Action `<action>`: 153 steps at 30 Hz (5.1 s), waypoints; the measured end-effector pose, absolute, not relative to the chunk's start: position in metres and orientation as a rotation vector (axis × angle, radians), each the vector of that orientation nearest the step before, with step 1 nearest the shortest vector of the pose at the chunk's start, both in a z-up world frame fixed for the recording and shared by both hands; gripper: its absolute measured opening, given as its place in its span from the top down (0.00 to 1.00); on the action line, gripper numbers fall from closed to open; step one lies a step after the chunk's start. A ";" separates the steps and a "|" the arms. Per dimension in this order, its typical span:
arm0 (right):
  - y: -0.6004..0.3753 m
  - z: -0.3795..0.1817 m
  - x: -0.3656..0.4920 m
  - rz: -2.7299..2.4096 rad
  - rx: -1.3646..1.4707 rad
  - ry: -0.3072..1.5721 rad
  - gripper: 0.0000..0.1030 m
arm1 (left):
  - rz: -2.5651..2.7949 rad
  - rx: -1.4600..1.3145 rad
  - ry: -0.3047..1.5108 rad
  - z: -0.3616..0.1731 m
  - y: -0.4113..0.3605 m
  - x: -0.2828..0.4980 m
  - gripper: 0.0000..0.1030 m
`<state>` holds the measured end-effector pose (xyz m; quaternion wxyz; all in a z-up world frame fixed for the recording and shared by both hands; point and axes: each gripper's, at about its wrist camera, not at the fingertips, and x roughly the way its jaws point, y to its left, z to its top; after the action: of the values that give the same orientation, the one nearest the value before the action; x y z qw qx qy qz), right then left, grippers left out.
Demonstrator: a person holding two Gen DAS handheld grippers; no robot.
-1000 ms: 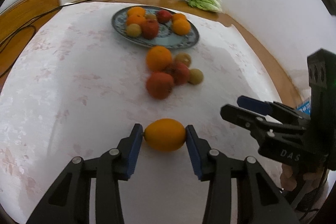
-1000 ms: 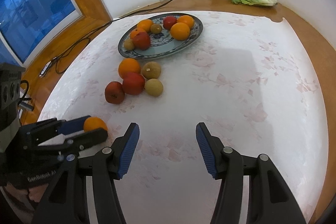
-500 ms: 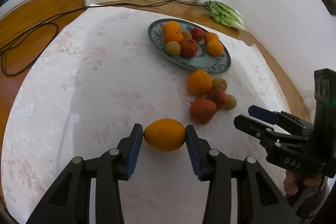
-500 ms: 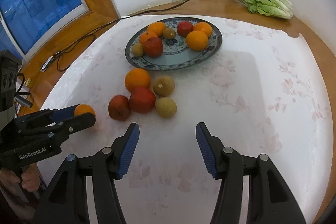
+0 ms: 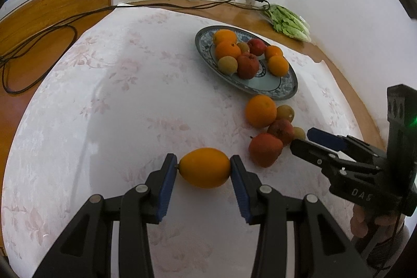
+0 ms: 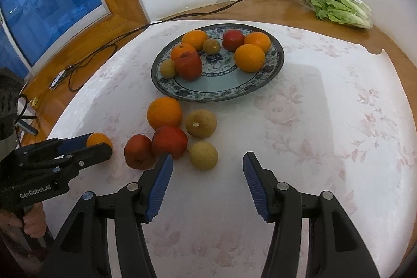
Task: Organize fruits
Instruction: 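Carry the orange in the left tool over the plate while the right tool carries its orange, then open the left tool onto the plate while the right tool releases its orange there, then withdraw both open tools from the plate back to the fruit pile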
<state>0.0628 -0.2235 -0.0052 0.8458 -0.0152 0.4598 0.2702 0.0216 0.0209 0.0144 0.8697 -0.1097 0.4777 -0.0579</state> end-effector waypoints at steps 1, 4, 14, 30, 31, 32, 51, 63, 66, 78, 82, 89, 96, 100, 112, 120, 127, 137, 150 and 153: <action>-0.224 -0.005 0.063 0.572 -0.032 0.969 0.44 | -0.121 -0.230 0.997 0.014 0.021 0.022 0.57; -0.224 -0.006 0.063 0.575 -0.026 0.965 0.44 | -0.119 -0.224 0.996 0.015 0.020 0.023 0.57; -0.224 -0.009 0.063 0.588 -0.037 0.955 0.51 | -0.114 -0.224 0.993 0.015 0.019 0.021 0.57; -0.220 -0.010 0.067 0.640 -0.057 0.946 0.76 | -0.115 -0.223 0.993 0.015 0.020 0.021 0.57; -0.220 -0.010 0.066 0.639 -0.060 0.944 0.76 | -0.114 -0.223 0.993 0.015 0.020 0.021 0.57; -0.220 -0.010 0.065 0.638 -0.060 0.944 0.76 | -0.114 -0.223 0.992 0.015 0.020 0.021 0.57; -0.241 0.022 0.072 0.584 -0.024 0.886 0.76 | -0.150 -0.200 0.931 0.049 0.005 0.042 0.57; -0.240 0.032 0.094 0.557 -0.039 0.865 0.76 | -0.192 -0.164 0.919 0.053 -0.017 0.082 0.57; -0.237 0.030 0.102 0.556 -0.043 0.865 0.76 | -0.192 -0.170 0.936 0.046 -0.020 0.091 0.57; -0.214 0.017 0.123 0.556 -0.094 0.869 0.76 | -0.184 -0.174 0.942 0.031 -0.023 0.113 0.58; -0.210 0.014 0.129 0.545 -0.112 0.871 0.76 | -0.172 -0.145 0.926 0.030 -0.024 0.120 0.58; -0.208 0.004 0.140 0.527 -0.120 0.889 0.76 | -0.182 -0.135 0.928 0.025 -0.026 0.128 0.58; -0.205 -0.001 0.143 0.529 -0.127 0.883 0.76 | -0.183 -0.136 0.930 0.023 -0.027 0.130 0.58; -0.204 -0.002 0.144 0.531 -0.128 0.882 0.76 | -0.183 -0.137 0.931 0.023 -0.027 0.130 0.58; -0.206 0.000 0.142 0.524 -0.124 0.874 0.67 | -0.182 -0.133 0.932 0.025 -0.026 0.127 0.58; -0.212 0.009 0.133 0.523 -0.107 0.866 0.56 | -0.183 -0.143 0.926 0.034 -0.023 0.116 0.57; -0.218 0.018 0.120 0.535 -0.075 0.861 0.52 | -0.185 -0.140 0.927 0.040 -0.022 0.105 0.57; -0.223 0.026 0.101 0.528 -0.055 0.873 0.51 | -0.173 -0.144 0.930 0.049 -0.016 0.087 0.55; -0.229 0.022 0.071 0.528 -0.041 0.920 0.51 | -0.188 -0.139 0.953 0.048 -0.019 0.057 0.54; -0.229 0.022 0.064 0.524 -0.045 0.921 0.51 | -0.198 -0.136 0.960 0.046 -0.022 0.051 0.54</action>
<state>0.0639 -0.2291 0.0217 0.8627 -0.0213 0.4392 0.2499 0.0513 -0.0225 0.0463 0.8800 -0.0654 0.4606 -0.0952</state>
